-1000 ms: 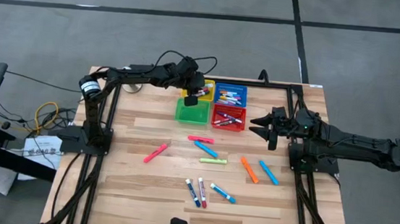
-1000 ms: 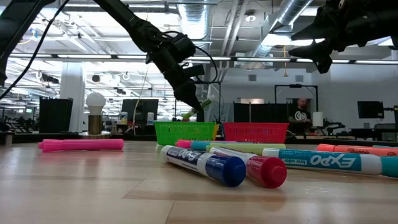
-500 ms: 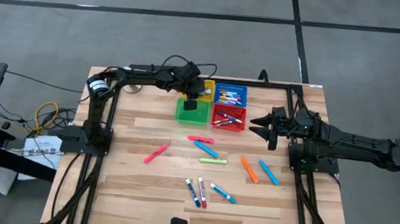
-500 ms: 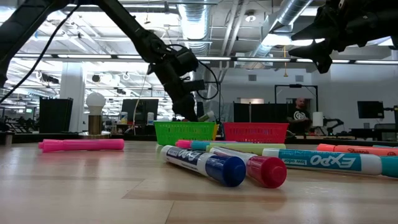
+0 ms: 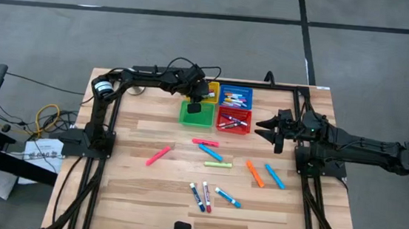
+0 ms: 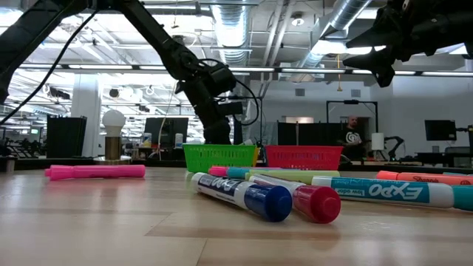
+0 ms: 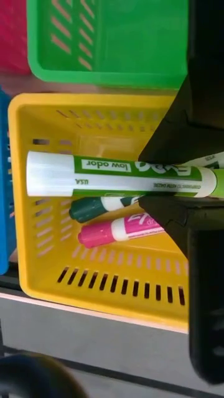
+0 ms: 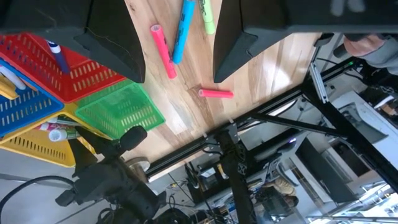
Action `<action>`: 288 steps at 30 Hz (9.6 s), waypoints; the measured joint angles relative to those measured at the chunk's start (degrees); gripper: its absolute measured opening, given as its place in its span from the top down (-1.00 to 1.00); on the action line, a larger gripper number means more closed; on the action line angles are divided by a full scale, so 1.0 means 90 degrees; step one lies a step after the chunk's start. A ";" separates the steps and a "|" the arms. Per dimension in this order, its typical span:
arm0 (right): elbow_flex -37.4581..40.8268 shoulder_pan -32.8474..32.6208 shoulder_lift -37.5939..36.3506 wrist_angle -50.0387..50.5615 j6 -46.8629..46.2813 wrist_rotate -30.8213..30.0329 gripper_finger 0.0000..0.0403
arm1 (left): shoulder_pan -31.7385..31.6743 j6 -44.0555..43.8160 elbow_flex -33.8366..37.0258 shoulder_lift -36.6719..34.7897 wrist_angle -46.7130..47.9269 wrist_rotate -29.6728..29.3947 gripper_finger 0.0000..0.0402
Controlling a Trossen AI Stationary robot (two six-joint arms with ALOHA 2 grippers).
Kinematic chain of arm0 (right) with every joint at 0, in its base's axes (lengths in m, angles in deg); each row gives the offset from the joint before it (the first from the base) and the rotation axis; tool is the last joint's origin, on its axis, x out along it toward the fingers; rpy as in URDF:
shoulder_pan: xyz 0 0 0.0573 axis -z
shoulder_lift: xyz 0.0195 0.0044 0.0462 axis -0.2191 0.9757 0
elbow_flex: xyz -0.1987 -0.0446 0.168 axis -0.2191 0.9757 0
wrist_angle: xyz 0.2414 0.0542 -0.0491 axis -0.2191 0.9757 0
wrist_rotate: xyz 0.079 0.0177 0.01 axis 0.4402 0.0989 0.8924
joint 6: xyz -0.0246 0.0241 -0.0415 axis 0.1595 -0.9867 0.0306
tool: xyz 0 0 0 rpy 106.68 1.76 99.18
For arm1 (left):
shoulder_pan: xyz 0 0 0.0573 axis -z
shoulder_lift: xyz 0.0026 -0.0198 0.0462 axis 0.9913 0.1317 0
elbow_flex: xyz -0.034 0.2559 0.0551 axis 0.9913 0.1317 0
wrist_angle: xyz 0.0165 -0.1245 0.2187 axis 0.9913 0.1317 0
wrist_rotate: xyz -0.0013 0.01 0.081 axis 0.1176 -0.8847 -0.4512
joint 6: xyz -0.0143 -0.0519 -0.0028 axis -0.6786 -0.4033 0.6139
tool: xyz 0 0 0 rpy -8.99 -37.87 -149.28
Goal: Pick & Place Markers
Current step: Put the large light green marker pen into the yellow bin, then put the large dark blue marker pen into the yellow bin
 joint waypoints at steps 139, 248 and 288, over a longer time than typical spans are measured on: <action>0.0000 0.0001 0.0001 0.0002 0.0000 0.0000 0.12 | 0.6436 -1.5884 0.0002 -0.0945 0.0394 -0.2094 0.08; 0.0000 0.0008 0.0002 -0.0023 0.0068 -0.0005 0.12 | 0.6087 -1.7073 -0.0349 0.0607 0.2096 0.0392 0.08; 0.0000 0.0008 0.0002 -0.0008 0.0056 -0.0002 0.12 | 0.6193 -1.6721 -0.0338 0.0588 0.2401 0.0071 0.08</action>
